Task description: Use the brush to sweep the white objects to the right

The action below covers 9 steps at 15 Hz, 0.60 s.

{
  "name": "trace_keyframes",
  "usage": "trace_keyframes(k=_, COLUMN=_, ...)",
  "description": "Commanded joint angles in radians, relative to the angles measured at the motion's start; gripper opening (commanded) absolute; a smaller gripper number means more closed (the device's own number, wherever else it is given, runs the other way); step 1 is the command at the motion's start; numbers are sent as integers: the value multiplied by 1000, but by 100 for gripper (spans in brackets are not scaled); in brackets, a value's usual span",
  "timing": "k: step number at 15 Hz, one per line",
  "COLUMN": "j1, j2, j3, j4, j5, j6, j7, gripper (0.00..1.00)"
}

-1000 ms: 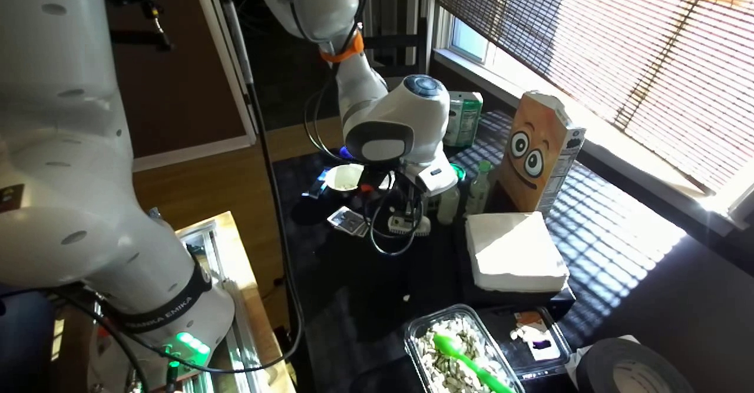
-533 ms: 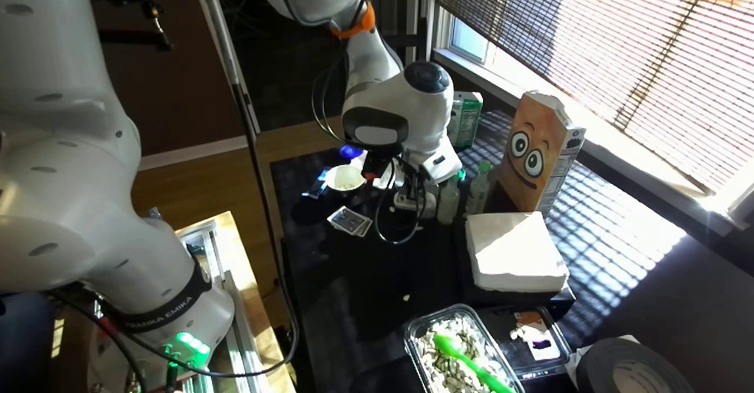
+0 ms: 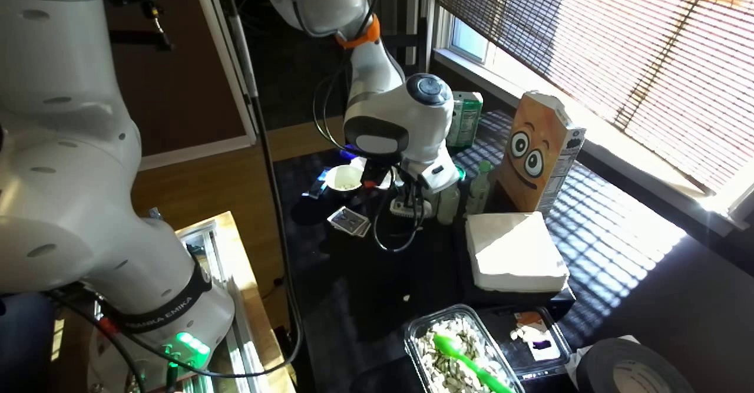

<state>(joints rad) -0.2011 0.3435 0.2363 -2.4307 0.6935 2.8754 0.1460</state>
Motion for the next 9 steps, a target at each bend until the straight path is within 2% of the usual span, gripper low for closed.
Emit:
trace_keyframes(k=1, j1=21, j2=66, j3=-13, j4=55, j5=-16, j6=9, j7=33, gripper=6)
trace_keyframes(k=4, j1=45, j2=101, j3=-41, j4=83, j5=-41, j6=-7, j7=67, gripper=6)
trace_keyframes(k=5, j1=87, j2=113, j3=-85, j4=96, j5=-30, j6=-17, j7=71, gripper=6)
trace_keyframes(k=9, j1=148, j2=157, j3=-177, j4=129, j5=-58, j6=-37, j7=148, gripper=6)
